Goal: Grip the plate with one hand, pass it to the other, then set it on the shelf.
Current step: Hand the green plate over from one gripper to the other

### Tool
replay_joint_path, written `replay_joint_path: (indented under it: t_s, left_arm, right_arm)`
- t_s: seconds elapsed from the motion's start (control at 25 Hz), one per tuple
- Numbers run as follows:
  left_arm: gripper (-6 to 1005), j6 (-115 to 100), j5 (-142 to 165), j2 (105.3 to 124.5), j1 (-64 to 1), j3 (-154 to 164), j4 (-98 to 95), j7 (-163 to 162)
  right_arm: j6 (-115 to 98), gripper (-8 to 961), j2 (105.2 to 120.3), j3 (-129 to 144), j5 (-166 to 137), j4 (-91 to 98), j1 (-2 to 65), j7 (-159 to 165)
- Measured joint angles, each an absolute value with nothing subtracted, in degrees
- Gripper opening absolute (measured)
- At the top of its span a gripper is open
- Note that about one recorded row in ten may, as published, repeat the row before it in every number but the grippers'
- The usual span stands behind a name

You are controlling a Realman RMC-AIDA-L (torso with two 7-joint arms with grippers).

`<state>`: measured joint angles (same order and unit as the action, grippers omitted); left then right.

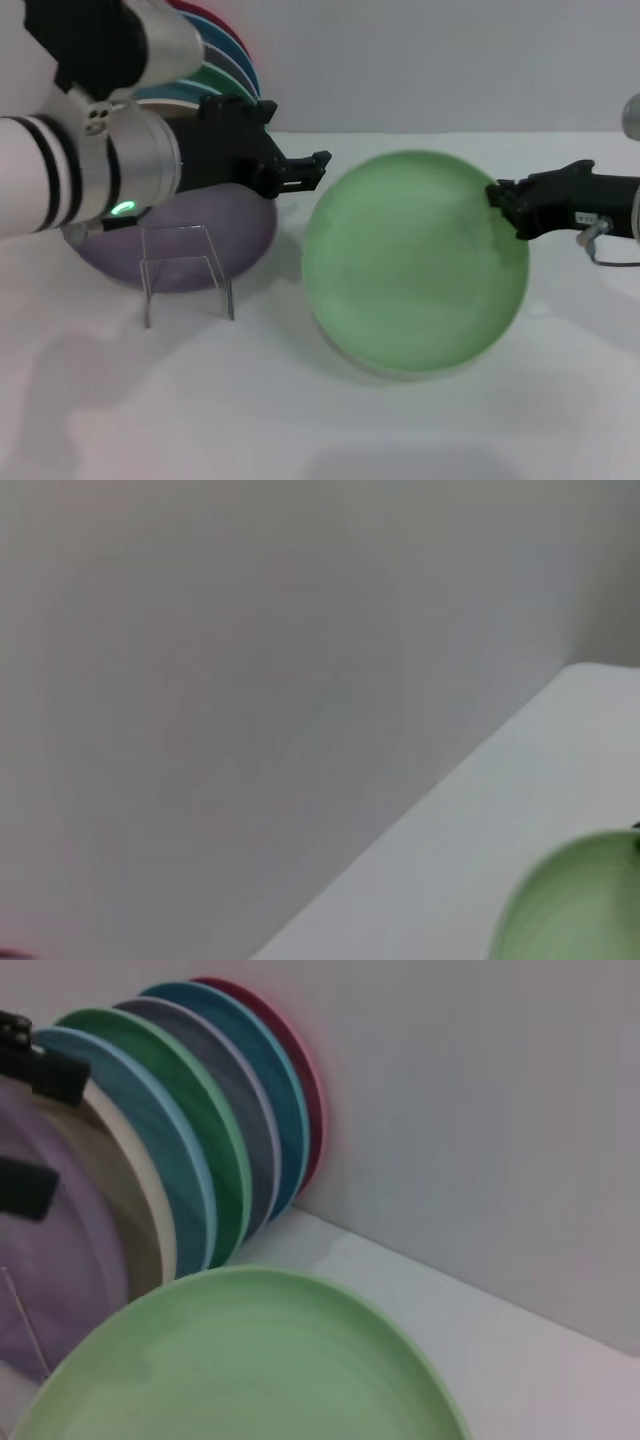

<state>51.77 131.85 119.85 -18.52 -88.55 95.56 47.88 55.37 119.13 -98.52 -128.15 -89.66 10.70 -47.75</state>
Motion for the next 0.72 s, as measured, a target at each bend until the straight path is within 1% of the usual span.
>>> replay_joint_path:
  t_s: [0.04, 0.08, 0.12, 0.16, 0.32, 0.72]
  left_arm:
    - [659, 51.8, 131.8, 119.85, -18.5, -88.5, 95.6, 47.9]
    - [658, 52.4, 130.3, 120.55, -18.8, -89.9, 95.0, 50.4]
    - [657, 52.5, 128.6, 119.74, -19.4, -90.3, 93.9, 52.5]
    - [656, 52.7, 128.1, 119.62, -19.7, -90.3, 93.2, 53.0]
    - [653, 53.4, 128.0, 119.73, -19.9, -90.0, 91.6, 52.5]
    - [645, 53.7, 127.3, 118.79, -21.3, -87.7, 88.9, 49.3]
  right_arm:
    - [55.4, 61, 119.13, -98.5, -128.1, -89.7, 10.7, -47.7]
    - [55.3, 63, 119.10, -98.2, -127.9, -90.0, 10.4, -47.8]
    - [55.2, 64, 119.06, -98.1, -127.8, -90.3, 10.1, -48.0]
    - [55.2, 65, 119.08, -98.1, -127.8, -90.7, 9.9, -48.1]
    - [55.3, 71, 119.10, -97.3, -127.2, -92.0, 9.5, -48.5]
    - [55.4, 84, 119.20, -96.2, -126.7, -93.8, 9.3, -48.9]
